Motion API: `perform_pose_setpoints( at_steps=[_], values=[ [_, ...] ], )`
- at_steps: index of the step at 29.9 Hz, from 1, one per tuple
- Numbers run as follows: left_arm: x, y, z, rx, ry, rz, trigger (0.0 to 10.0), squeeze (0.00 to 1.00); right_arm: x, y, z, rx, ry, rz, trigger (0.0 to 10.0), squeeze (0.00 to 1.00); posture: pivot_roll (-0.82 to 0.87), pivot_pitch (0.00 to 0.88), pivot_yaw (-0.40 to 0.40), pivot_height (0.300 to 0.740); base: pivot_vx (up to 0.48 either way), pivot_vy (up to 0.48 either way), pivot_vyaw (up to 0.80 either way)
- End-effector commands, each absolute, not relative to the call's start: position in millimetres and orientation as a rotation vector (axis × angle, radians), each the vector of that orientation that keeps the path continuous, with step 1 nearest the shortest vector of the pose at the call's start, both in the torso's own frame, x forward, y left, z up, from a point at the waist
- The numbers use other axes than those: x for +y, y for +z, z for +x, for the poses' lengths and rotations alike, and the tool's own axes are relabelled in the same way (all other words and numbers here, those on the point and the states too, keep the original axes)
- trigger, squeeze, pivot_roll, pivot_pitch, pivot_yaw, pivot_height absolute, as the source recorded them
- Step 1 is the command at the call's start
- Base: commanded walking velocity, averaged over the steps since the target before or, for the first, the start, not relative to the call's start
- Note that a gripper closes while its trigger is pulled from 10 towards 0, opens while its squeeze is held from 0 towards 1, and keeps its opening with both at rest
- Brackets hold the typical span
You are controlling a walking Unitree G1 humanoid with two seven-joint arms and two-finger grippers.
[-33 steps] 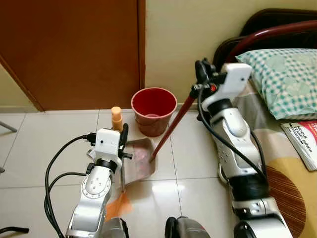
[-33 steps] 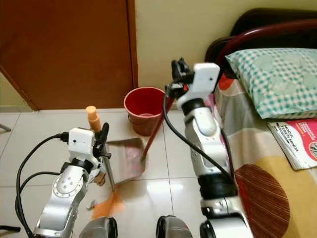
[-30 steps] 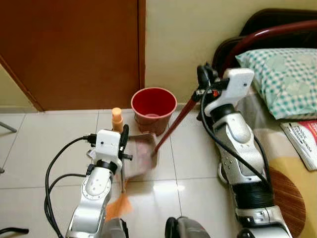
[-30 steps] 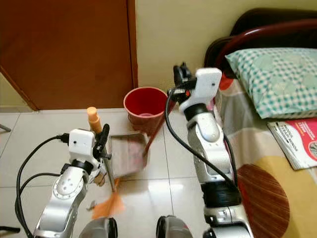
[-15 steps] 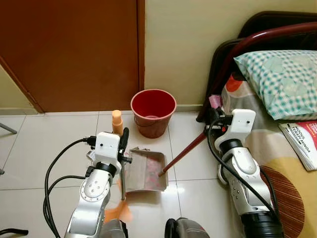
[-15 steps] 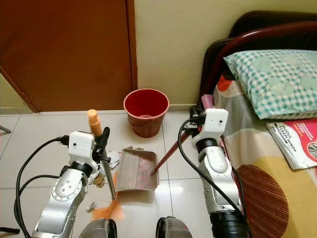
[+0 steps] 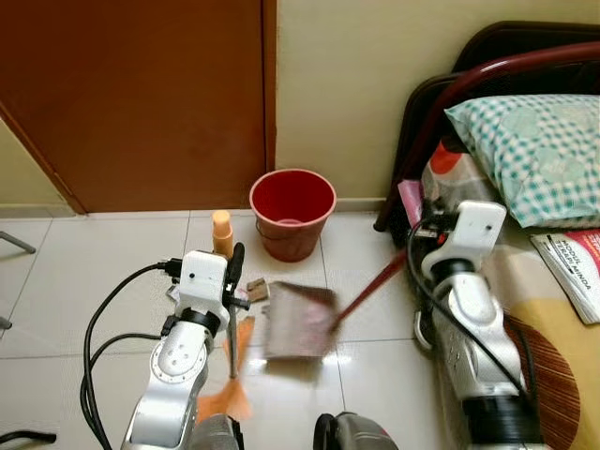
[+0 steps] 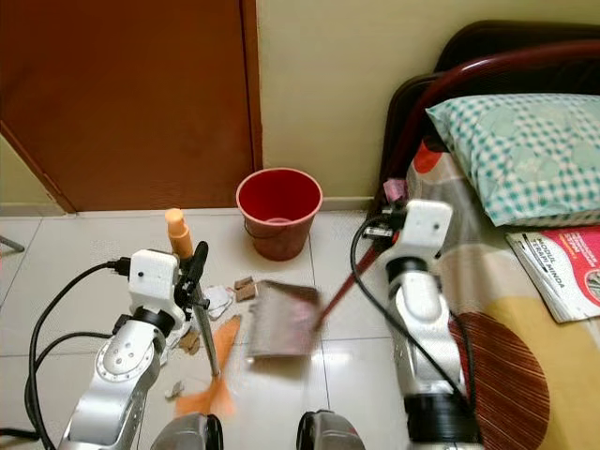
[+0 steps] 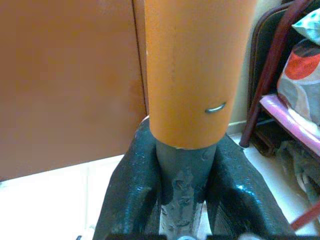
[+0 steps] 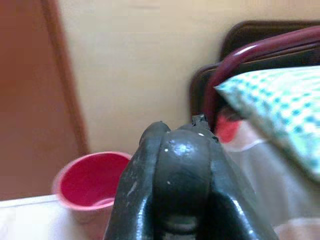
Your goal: Sweep floor
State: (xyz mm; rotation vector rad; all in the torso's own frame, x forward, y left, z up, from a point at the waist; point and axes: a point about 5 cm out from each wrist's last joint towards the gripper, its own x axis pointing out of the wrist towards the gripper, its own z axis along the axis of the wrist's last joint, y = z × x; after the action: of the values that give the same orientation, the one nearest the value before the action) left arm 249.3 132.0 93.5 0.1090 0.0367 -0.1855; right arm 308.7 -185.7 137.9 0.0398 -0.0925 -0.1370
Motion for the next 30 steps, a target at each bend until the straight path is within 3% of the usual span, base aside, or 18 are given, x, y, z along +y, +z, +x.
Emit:
perform_pose_setpoints(
  at_steps=[1,12,20,30],
  values=[
    [133,94,248,0.043,-0.189,0.123,10.0,0.0,-193,141,310,-0.112,-0.173,0.051,10.0,0.0,-0.01,0.129,-0.041,0.74,0.0,0.0,0.0],
    [132,93,246,0.048,-0.184,0.119,10.0,0.0,-196,116,303,0.034,-0.199,0.055,10.0,0.0,0.0,0.134,-0.045,0.74,0.0,0.0,0.0],
    [132,93,246,0.051,-0.192,0.114,10.0,0.0,-196,78,268,0.276,-0.123,0.0,10.0,0.0,-0.01,0.143,-0.042,0.74,0.0,0.0,0.0],
    [132,94,247,0.05,-0.193,0.115,10.0,0.0,-193,71,228,0.467,-0.08,0.024,10.0,0.0,-0.02,0.15,-0.044,0.74,0.0,0.0,0.0]
  ],
)
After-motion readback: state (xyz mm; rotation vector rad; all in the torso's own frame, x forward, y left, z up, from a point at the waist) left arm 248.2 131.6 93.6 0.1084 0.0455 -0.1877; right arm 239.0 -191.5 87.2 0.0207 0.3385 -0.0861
